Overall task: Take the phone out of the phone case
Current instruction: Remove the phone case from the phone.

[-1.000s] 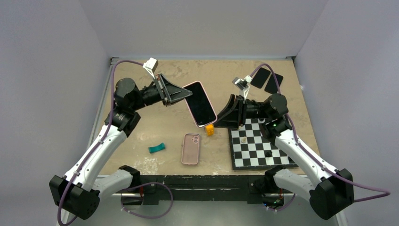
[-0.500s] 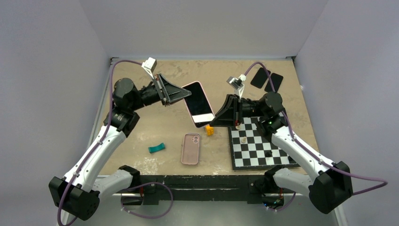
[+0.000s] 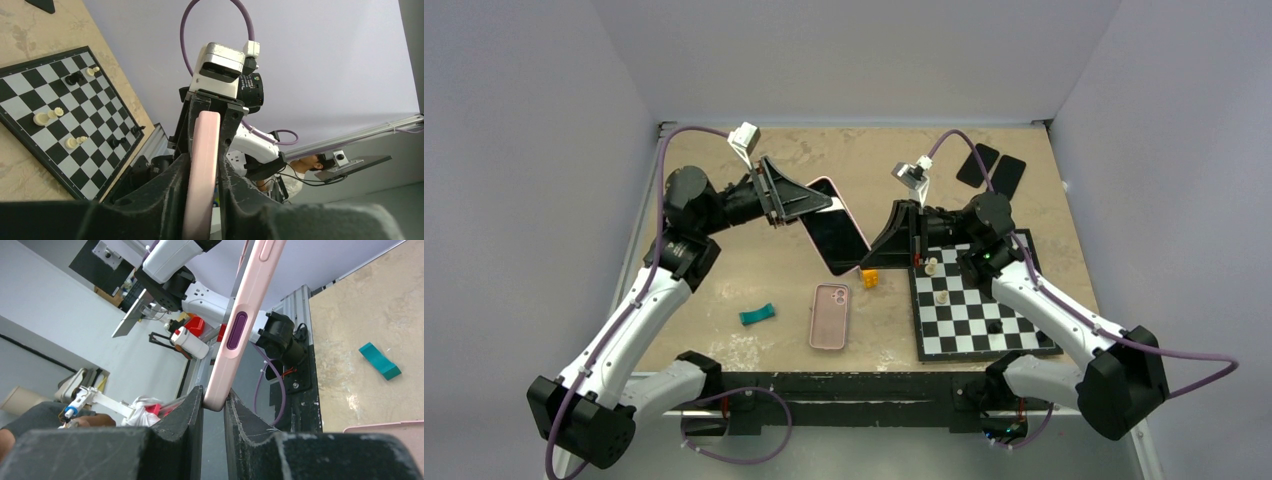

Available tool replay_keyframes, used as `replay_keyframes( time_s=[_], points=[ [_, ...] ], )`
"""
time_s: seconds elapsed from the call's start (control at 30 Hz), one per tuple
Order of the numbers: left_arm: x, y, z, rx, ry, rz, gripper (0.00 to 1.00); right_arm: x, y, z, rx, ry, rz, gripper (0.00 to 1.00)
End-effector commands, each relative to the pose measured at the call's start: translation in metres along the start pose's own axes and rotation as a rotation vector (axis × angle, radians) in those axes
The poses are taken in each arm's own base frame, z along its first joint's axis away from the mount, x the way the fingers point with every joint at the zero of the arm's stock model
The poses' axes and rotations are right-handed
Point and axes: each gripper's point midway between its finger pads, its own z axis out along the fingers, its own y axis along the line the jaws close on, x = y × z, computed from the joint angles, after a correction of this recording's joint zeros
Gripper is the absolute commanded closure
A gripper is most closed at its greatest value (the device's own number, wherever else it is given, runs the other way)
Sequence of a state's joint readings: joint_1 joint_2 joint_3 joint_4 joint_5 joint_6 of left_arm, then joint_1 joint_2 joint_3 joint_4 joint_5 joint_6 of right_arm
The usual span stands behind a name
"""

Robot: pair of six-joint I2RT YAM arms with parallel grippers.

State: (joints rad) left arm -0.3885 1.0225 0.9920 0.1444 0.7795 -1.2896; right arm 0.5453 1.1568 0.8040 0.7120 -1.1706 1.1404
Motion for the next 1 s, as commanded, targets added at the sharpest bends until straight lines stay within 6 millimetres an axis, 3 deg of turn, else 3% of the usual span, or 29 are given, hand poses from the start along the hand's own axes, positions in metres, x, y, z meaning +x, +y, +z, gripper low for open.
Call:
replay_keyframes(
  time_s=[0.0,0.1,0.33,0.4,0.43,0.67,0.83,0.97],
  points=[
    [-0.001,-0.030,-0.001,0.072,0.022,0.082,0.79,-0.023,0.029,0.005,-0.053,-0.049,-0.146,1.00],
    [0.001,-0.029,-0.001,0.062,0.046,0.082,1.00,-0.023,0.033,0.006,-0.066,-0.039,-0.188,1.00],
    [0.008,-0.035,0.004,0.150,0.131,-0.059,1.00,-0.022,0.059,0.013,-0.152,0.031,-0.593,1.00],
    [0.007,-0.049,0.001,0.203,0.133,-0.093,1.00,-0.027,0.050,0.016,-0.136,0.069,-0.638,1.00],
    [0.007,-0.058,-0.002,0.229,0.128,-0.088,1.00,-0.030,0.035,0.020,-0.120,0.093,-0.653,1.00],
    [0.011,-0.103,-0.023,0.346,0.102,-0.049,1.00,-0.053,-0.024,0.035,-0.071,0.095,-0.583,1.00],
    [0.012,-0.118,-0.031,0.404,0.083,-0.038,1.00,-0.065,-0.056,0.038,0.005,0.083,-0.573,1.00],
    [0.011,-0.114,-0.029,0.396,0.086,-0.061,1.00,-0.068,-0.081,0.037,0.058,0.088,-0.612,1.00]
  ],
)
